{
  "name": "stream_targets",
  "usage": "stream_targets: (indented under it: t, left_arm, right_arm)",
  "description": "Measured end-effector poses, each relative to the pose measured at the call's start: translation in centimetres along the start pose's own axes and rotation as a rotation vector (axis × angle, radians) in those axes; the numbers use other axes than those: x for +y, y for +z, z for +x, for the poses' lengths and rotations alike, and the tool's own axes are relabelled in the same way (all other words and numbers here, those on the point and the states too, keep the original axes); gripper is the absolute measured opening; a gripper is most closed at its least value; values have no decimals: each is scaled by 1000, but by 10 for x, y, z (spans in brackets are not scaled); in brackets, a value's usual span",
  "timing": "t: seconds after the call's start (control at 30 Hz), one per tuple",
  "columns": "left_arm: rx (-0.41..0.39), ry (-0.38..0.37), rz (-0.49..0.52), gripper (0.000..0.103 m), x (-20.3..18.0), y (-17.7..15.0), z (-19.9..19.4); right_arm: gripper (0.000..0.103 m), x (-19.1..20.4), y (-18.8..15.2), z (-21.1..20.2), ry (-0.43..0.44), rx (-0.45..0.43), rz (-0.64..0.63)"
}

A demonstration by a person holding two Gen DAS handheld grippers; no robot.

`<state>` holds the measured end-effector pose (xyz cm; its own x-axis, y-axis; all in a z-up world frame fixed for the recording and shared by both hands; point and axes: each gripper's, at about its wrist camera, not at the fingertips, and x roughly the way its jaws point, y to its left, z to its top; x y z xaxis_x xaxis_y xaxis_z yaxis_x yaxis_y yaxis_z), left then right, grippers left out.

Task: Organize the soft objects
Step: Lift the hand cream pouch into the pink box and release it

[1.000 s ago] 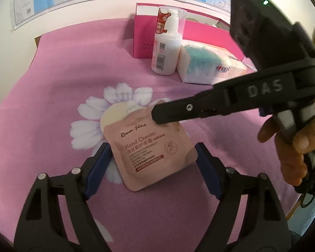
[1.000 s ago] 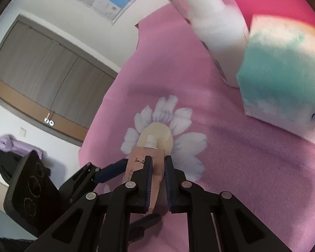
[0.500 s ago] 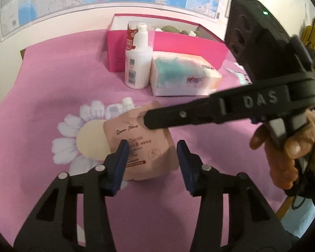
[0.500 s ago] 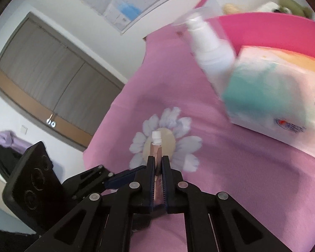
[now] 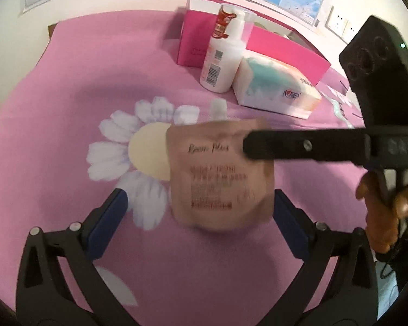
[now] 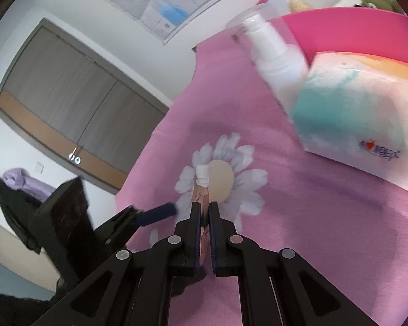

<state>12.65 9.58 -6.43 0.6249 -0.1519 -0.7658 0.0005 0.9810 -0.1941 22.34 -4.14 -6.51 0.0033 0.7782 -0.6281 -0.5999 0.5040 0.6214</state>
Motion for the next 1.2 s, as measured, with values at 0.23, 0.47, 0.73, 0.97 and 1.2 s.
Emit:
stream_targets:
  t: [0.23, 0.47, 0.73, 0.97, 1.2]
  left_arm:
    - [0, -52, 31, 70, -13, 7, 2]
    - [-27, -29, 81, 70, -24, 21, -12]
    - [-82, -26, 197, 70, -62, 58, -26]
    - [-125, -40, 289, 70, -104, 97, -33]
    - [-153, -34, 347, 70, -138, 149, -25]
  right_arm:
    - [4, 1, -1, 3, 14, 0, -11]
    - [4, 7, 0, -8, 20, -33, -23]
    - [4, 13, 11, -57, 17, -138, -48]
    - [4, 9, 18, -113, -4, -249, -50]
    - [4, -5, 41, -157, -25, -338, -43]
